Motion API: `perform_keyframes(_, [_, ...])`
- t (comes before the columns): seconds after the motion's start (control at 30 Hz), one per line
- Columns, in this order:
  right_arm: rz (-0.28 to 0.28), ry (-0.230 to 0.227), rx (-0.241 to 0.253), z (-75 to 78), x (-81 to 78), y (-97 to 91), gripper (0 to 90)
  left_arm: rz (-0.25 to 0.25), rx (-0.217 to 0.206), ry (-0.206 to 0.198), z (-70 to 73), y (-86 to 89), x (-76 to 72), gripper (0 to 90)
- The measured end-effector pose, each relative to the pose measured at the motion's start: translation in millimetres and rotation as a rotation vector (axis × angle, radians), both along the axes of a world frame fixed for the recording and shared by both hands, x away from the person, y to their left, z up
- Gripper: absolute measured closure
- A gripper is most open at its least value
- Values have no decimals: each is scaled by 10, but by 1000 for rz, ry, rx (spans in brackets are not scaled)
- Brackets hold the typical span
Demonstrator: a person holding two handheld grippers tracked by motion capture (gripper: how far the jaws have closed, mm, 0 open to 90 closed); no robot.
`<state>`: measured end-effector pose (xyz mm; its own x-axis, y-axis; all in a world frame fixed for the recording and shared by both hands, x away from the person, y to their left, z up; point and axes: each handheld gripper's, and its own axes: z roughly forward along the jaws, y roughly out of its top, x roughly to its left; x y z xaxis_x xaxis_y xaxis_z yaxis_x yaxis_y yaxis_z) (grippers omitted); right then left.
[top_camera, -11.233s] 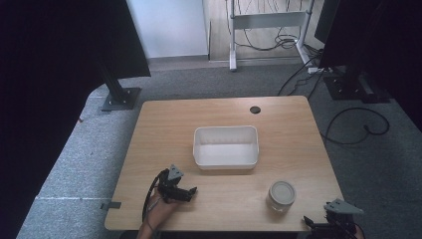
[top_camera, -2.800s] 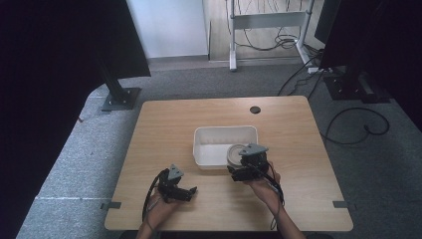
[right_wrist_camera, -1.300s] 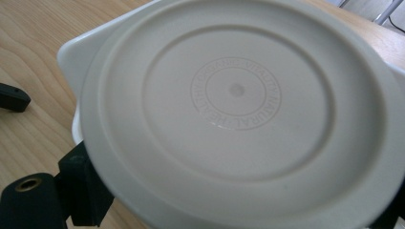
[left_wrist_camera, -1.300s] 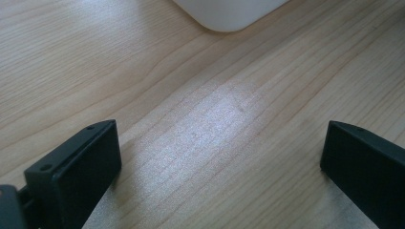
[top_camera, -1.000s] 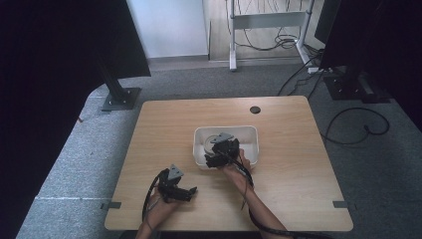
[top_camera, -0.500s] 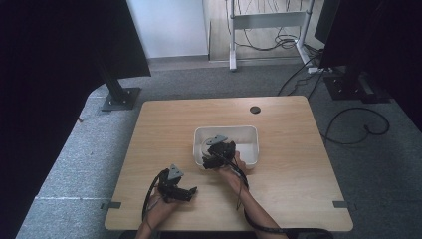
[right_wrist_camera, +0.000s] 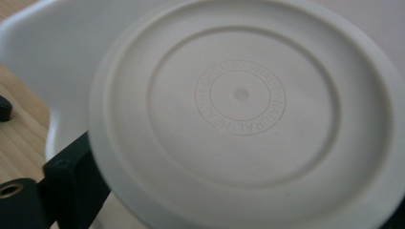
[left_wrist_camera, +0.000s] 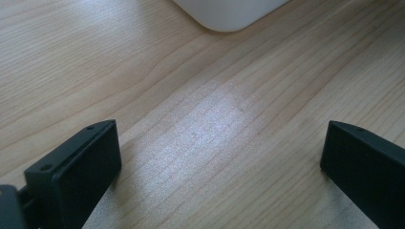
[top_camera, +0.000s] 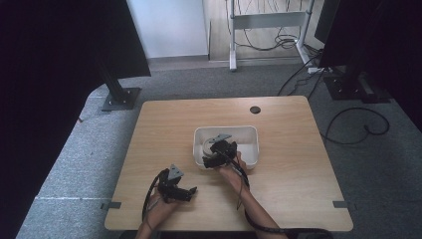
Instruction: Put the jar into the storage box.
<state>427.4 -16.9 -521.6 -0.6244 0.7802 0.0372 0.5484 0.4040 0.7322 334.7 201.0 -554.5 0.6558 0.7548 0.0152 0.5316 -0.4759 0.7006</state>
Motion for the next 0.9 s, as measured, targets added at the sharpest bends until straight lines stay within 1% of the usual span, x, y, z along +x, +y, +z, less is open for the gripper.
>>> perform_keyframes(0.1, [14,-9,-9,32,-16,2,9,0,0,0,0,0,0,0])
perform_keyframes(0.37, [48,-36,-38,108,-68,-41,11,0,1,-1,0,0,0,0])
perform_keyframes(0.53, [67,-52,-34,159,-111,-96,20,-1,1,0,1,1,0,0])
perform_keyframes(0.73, [93,-71,-47,233,-175,-166,25,0,1,0,0,0,0,0])
perform_keyframes(0.9, [114,-85,-46,290,-226,-226,27,0,1,-1,0,0,0,0])
